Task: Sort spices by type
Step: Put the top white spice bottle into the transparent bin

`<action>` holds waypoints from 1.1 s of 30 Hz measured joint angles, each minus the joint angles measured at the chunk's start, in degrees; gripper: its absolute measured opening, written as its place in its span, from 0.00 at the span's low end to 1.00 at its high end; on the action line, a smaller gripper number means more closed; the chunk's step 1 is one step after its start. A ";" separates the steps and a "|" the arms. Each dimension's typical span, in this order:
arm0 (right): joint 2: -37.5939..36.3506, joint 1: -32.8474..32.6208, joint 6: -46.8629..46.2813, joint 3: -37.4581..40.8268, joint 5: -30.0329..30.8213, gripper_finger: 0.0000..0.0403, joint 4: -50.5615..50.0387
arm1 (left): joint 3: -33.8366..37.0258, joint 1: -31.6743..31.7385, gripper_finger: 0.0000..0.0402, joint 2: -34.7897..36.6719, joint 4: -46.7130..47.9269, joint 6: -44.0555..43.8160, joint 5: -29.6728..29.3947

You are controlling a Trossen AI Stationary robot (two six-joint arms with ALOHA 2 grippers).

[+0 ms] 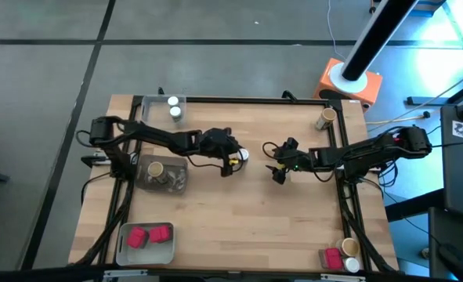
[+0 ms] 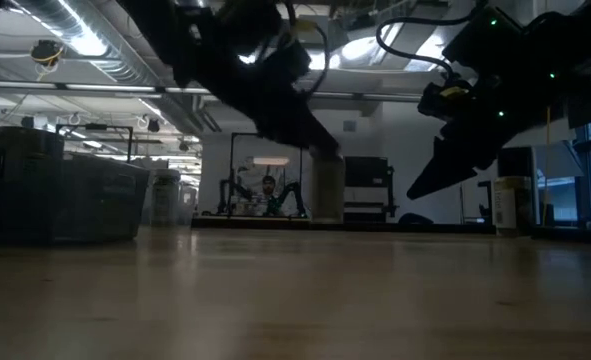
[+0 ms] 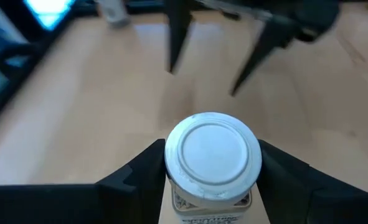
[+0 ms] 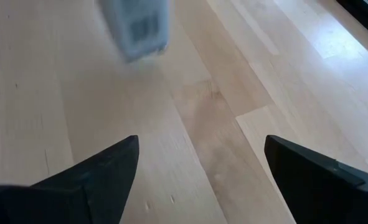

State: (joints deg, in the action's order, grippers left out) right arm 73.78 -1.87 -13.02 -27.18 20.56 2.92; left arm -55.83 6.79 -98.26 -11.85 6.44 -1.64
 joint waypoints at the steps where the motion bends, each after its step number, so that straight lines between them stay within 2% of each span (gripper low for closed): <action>1: -0.02 0.00 0.00 0.00 0.00 0.85 0.04 | -0.01 0.00 0.47 1.09 1.04 0.02 -1.36; 10: 0.00 0.00 0.04 0.00 0.00 0.85 0.04 | -0.03 0.15 0.47 11.77 13.09 -0.01 -14.01; 17: 0.00 0.00 0.19 0.00 0.02 0.85 0.08 | -0.01 0.35 0.47 19.09 23.70 -1.05 -27.71; 25: 0.00 0.00 1.05 0.00 0.94 0.85 0.37 | 2.20 2.43 0.47 26.64 32.17 -3.10 -33.27; 33: 0.00 0.00 1.31 0.00 1.02 0.85 0.46 | 6.03 6.83 0.47 35.88 33.28 -4.10 -37.01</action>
State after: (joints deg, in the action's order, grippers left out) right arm 73.78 -1.87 -11.70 -27.18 21.58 3.38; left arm -49.80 13.62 -62.38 21.43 2.34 -38.65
